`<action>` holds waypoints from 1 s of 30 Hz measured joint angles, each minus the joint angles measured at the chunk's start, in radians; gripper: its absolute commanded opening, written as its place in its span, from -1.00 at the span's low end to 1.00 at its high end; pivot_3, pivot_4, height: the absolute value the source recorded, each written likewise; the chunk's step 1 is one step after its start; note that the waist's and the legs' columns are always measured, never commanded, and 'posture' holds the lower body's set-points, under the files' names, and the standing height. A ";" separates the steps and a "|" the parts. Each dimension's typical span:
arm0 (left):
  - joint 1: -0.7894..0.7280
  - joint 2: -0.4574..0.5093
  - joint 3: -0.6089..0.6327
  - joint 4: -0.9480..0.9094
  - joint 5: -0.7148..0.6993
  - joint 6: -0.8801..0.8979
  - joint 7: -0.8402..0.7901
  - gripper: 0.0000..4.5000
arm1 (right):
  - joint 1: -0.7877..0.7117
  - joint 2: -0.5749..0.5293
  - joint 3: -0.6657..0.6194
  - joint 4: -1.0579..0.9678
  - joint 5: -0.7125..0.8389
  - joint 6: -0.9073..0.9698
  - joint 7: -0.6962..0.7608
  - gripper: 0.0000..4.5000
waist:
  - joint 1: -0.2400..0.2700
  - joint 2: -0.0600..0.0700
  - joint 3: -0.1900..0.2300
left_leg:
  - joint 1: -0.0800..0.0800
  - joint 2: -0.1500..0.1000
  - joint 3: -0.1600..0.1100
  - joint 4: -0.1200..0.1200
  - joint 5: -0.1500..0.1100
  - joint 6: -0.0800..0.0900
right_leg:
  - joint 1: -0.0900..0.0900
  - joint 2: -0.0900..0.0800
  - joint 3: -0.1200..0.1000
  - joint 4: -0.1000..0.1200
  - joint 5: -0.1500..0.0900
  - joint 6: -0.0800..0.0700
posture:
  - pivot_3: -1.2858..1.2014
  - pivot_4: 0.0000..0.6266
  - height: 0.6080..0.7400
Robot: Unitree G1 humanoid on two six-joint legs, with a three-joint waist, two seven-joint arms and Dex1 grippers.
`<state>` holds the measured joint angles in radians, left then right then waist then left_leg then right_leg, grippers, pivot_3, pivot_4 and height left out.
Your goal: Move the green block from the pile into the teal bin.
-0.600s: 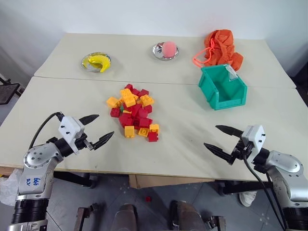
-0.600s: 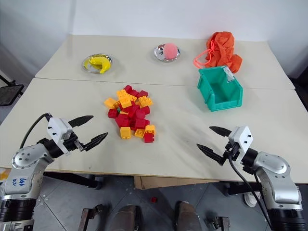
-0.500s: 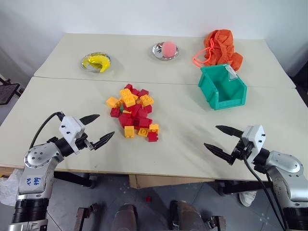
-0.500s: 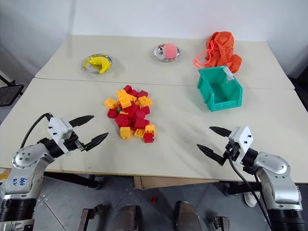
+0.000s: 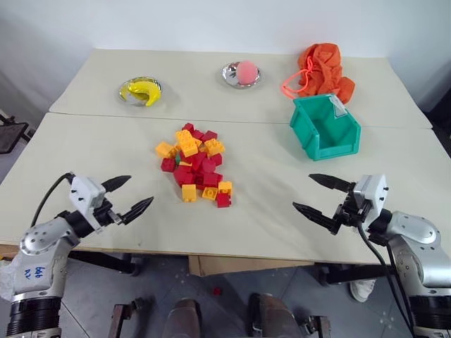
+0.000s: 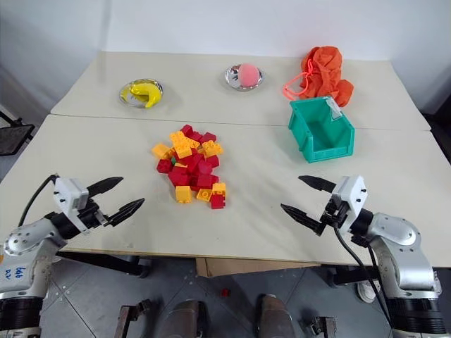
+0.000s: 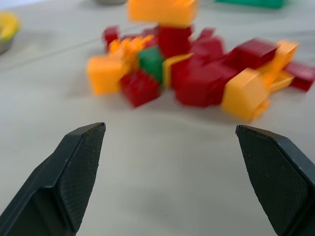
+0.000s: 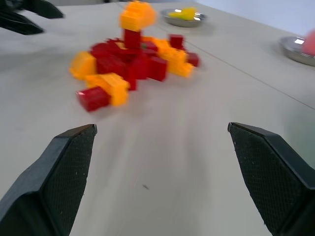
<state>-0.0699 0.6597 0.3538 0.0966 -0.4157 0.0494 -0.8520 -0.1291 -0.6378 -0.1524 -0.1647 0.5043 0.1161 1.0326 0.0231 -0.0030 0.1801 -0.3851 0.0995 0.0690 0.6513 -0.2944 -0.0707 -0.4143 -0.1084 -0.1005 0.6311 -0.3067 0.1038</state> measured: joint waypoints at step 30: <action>-0.776 -0.250 -0.369 0.617 0.208 -0.050 -0.031 -0.99 | -0.062 0.026 0.035 -0.113 0.014 0.089 -0.094 1.00 | -0.002 -0.004 -0.001 | -0.001 0.000 0.000 0.008 -0.001 0.001 | 0.001 0.000 0.000 0.003 0.001 0.001 | 0.03 -0.52 1.00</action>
<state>-0.8462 0.4094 -0.0152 0.7134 -0.2077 -0.0008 -0.8833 -0.1913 -0.6113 -0.1174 -0.2774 0.5184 0.2047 0.9390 0.0208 -0.0073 0.1795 -0.3863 0.0990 0.0690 0.6594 -0.2958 -0.0699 -0.4136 -0.1082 -0.1003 0.6344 -0.3062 0.1049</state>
